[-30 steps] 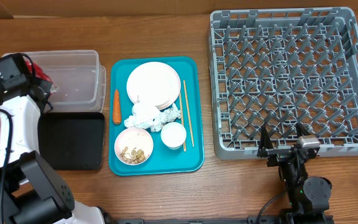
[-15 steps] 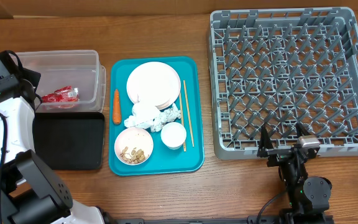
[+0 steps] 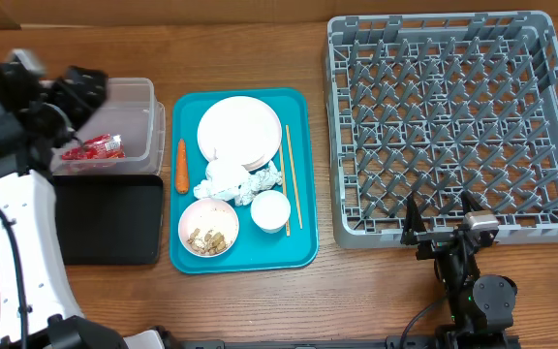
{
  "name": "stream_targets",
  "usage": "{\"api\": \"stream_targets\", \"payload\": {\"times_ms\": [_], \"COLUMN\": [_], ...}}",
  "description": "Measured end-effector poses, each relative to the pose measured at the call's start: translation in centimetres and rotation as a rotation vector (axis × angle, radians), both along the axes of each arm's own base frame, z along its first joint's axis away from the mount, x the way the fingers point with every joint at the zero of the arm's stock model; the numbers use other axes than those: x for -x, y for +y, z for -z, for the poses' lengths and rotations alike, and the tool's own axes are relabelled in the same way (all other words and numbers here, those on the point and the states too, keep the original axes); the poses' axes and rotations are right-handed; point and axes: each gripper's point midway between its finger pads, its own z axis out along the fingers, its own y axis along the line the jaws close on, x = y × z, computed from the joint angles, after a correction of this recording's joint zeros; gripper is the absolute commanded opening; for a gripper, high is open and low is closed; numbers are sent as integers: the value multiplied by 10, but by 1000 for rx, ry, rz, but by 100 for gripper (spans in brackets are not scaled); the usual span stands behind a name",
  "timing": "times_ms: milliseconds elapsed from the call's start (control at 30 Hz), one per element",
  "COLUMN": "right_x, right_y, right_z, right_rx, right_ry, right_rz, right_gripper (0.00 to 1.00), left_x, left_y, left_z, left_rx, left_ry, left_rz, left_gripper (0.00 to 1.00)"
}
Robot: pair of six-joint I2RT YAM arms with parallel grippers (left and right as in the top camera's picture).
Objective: Sort waste into correct bins and load items into the dishwasher
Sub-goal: 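Move the left gripper to the crumpled white tissue and grasp it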
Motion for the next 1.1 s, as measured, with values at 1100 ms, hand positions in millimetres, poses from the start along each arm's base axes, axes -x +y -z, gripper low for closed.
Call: {"api": "stream_targets", "payload": {"times_ms": [1100], "right_x": [0], "right_y": [0], "right_z": [0], "right_rx": [0], "right_ry": [0], "right_rz": [0], "right_gripper": [100], "left_x": [73], "left_y": [-154], "left_z": [184], "left_rx": [-578], "left_ry": [719], "left_rz": [528], "left_gripper": [90]}}
